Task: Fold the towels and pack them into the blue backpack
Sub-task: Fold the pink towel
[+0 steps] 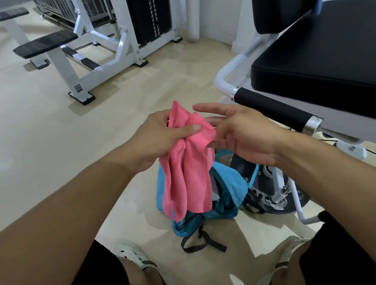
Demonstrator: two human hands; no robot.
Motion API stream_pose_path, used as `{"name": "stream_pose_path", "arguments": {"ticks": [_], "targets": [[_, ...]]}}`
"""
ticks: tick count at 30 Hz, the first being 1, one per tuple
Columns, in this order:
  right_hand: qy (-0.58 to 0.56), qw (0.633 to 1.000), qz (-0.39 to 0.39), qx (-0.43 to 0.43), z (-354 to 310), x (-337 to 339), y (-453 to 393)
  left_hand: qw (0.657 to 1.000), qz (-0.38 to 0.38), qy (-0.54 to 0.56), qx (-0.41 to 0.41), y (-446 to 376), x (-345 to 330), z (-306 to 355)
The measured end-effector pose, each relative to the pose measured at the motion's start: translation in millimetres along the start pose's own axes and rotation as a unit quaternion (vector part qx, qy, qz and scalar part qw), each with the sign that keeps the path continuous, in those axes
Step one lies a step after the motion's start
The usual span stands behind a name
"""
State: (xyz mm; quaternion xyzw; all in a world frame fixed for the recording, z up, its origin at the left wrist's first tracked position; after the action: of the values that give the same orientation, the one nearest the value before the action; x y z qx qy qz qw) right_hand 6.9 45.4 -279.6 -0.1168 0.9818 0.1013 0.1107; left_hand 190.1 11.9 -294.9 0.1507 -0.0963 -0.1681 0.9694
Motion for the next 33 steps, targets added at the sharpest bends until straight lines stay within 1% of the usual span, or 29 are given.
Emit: {"name": "stream_pose_path", "arguments": {"ticks": [2, 4, 7, 8, 10, 14, 15, 17, 19, 21, 23, 25, 29, 33], "targets": [[-0.004, 1.0, -0.024, 0.002, 0.3, 0.5, 0.1, 1.0, 0.001, -0.005, 0.003, -0.6, 3.0, -0.7], [0.025, 0.998, -0.05, 0.028, 0.7, 0.3, 1.7, 1.0, -0.004, -0.003, -0.002, -1.3, 5.6, -1.1], [0.171, 0.978, -0.076, 0.093, 3.6, 1.5, 4.3, 1.0, -0.002, -0.012, -0.005, -2.2, 10.2, -0.3], [0.214, 0.967, -0.071, 0.117, 4.4, 1.3, 4.9, 1.0, -0.007, -0.011, -0.002, -2.3, 11.8, 0.0], [0.263, 0.951, -0.038, 0.159, 4.9, 0.8, 5.6, 1.0, -0.03, -0.003, 0.009, -1.3, 12.9, 0.6], [0.343, 0.917, 0.038, 0.201, 1.7, 0.3, 6.1, 0.998, -0.061, 0.016, 0.028, -1.4, 12.7, -0.1], [0.357, 0.909, 0.051, 0.21, 0.5, 0.1, 6.6, 0.998, -0.053, 0.022, 0.027, -1.8, 12.4, -0.1], [0.384, 0.895, 0.065, 0.218, -1.5, 0.3, 6.5, 1.0, -0.008, 0.019, 0.016, -3.8, 13.0, -0.7], [0.387, 0.896, 0.055, 0.21, -2.3, -0.5, 7.1, 0.999, 0.042, -0.012, -0.01, -5.3, 14.0, -1.5], [0.374, 0.902, 0.052, 0.21, -1.3, -1.0, 7.4, 0.996, 0.068, -0.05, -0.035, -5.2, 14.6, -2.2], [0.388, 0.892, 0.052, 0.226, 0.1, -0.5, 6.7, 0.993, 0.067, -0.077, -0.051, -2.2, 12.8, -0.5], [0.387, 0.893, 0.044, 0.225, 2.2, -1.1, 6.2, 0.992, 0.06, -0.096, -0.059, -0.2, 11.3, 0.3], [0.398, 0.892, 0.03, 0.214, 1.3, 0.3, 5.6, 0.989, 0.018, -0.128, -0.069, 1.2, 9.3, 1.1], [0.374, 0.907, 0.033, 0.193, 0.1, 0.3, 5.5, 0.988, 0.024, -0.109, -0.105, 2.1, 6.4, 1.3]]}}
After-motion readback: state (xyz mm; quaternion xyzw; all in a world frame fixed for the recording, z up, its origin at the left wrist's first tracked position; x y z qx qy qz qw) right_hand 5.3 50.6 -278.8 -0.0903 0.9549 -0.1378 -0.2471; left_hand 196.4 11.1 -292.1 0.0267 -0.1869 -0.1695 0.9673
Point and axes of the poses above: each hand's wrist, its own y-axis away from the middle knuckle, its own x-axis out of the back of the hand, z = x × y, the point moved 1 cm from there along -y, towards the middle knuckle, and after that the axes turned 7 degrees about x, right-handed, at the moved point
